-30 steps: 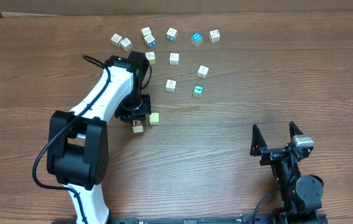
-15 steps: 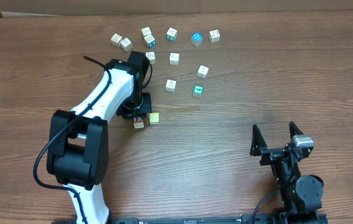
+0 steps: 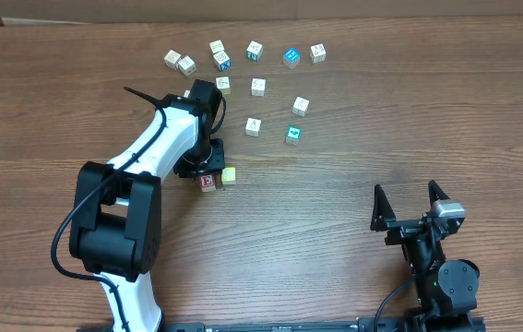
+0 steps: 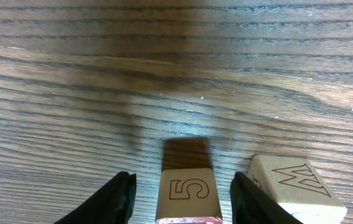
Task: Form a horizontal line
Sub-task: 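Carry the 5 block to the left of the S block, then lower the 5 block beside the S block and open the gripper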
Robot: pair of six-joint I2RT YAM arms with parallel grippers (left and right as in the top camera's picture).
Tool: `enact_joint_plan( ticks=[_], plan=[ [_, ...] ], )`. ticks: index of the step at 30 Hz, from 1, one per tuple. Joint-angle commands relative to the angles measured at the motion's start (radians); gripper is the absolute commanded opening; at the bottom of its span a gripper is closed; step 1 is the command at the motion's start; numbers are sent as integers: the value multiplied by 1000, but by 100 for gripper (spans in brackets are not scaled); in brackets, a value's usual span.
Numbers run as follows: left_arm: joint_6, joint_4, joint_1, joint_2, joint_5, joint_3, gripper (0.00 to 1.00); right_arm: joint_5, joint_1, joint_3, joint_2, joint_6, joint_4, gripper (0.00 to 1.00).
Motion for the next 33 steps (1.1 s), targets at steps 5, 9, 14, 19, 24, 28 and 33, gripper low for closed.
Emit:
enact_joint_plan(
  ticks=[5, 9, 14, 19, 24, 28, 33],
  plan=[
    [6, 7, 0, -4, -13, -6, 49, 10, 5, -11, -10, -5, 3, 100],
    [-12, 11, 0, -4, -13, -6, 44, 10, 5, -11, -10, -5, 3, 100],
    [-25, 11, 0, -4, -13, -6, 41, 10, 5, -11, -10, -5, 3, 100],
    [-25, 14, 1, -4, -14, -6, 33, 10, 5, -11, -10, -5, 3, 100],
    [-38, 17, 1, -4, -40, -6, 30, 10, 5, -11, -10, -5, 3, 100],
    [-38, 36, 1, -4, -40, -6, 31, 10, 5, -11, -10, -5, 3, 100],
    [-38, 48, 1, -4, -39, -6, 35, 10, 5, -11, -10, -5, 3, 100]
  ],
)
